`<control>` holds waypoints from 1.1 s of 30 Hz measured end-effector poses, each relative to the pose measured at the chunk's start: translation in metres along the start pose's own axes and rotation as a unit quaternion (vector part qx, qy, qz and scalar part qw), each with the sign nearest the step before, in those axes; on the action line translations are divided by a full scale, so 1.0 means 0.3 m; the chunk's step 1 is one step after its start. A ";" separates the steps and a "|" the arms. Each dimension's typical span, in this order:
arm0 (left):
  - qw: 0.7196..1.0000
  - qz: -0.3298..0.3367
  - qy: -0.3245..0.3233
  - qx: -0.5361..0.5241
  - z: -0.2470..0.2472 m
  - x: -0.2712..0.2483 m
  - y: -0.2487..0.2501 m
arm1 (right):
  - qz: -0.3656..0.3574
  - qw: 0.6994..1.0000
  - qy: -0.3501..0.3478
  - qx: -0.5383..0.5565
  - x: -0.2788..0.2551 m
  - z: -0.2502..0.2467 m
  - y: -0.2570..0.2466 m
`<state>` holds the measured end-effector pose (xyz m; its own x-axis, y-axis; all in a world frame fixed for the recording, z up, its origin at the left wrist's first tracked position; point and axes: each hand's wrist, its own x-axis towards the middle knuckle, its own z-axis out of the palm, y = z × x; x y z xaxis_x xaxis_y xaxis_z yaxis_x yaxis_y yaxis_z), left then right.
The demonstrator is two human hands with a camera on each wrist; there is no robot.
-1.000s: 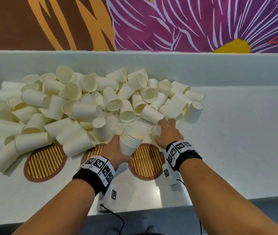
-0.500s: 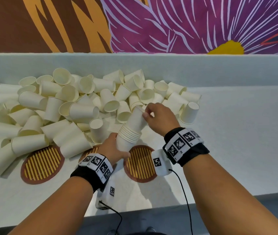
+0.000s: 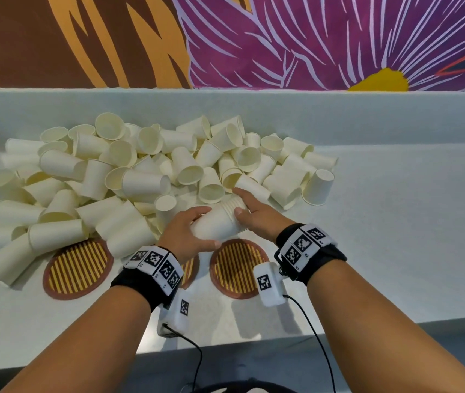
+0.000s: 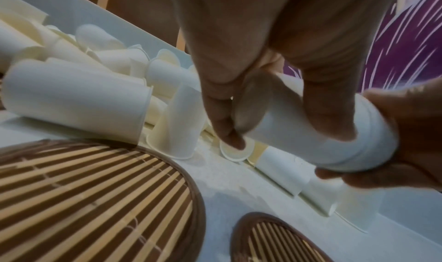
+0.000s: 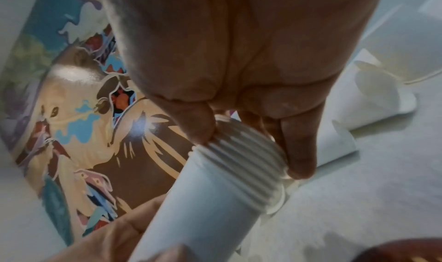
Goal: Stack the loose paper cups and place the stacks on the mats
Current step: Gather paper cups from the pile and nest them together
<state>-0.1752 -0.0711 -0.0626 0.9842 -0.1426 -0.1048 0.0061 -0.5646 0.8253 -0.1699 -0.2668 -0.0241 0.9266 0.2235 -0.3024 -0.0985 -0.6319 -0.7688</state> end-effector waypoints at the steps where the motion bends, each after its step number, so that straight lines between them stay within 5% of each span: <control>1: 1.000 0.000 0.007 -0.003 -0.009 -0.004 0.000 | 0.011 1.000 0.006 0.007 -0.004 0.000 0.008; 6: 0.999 0.005 0.003 -0.044 -0.029 -0.032 0.028 | 0.064 0.998 -0.007 0.027 -0.021 0.033 0.059; 13: 0.999 0.016 -0.009 -0.047 0.025 -0.051 0.064 | 0.074 0.985 -0.082 -0.133 -0.042 0.066 0.115; 25: 0.991 0.007 -0.125 0.055 0.148 -0.059 -0.025 | 0.058 0.988 -0.039 -0.137 -0.033 0.146 0.229; 33: 0.991 -0.029 -0.129 0.035 0.174 -0.048 -0.067 | 0.066 0.989 -0.036 -0.130 -0.028 0.127 0.243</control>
<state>-0.1988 -0.1002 -0.1066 0.9049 -0.3058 -0.2960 0.0395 -0.6320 0.7739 -0.1987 -0.2865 -0.0991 0.8830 0.1717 -0.4369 -0.1123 -0.8264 -0.5517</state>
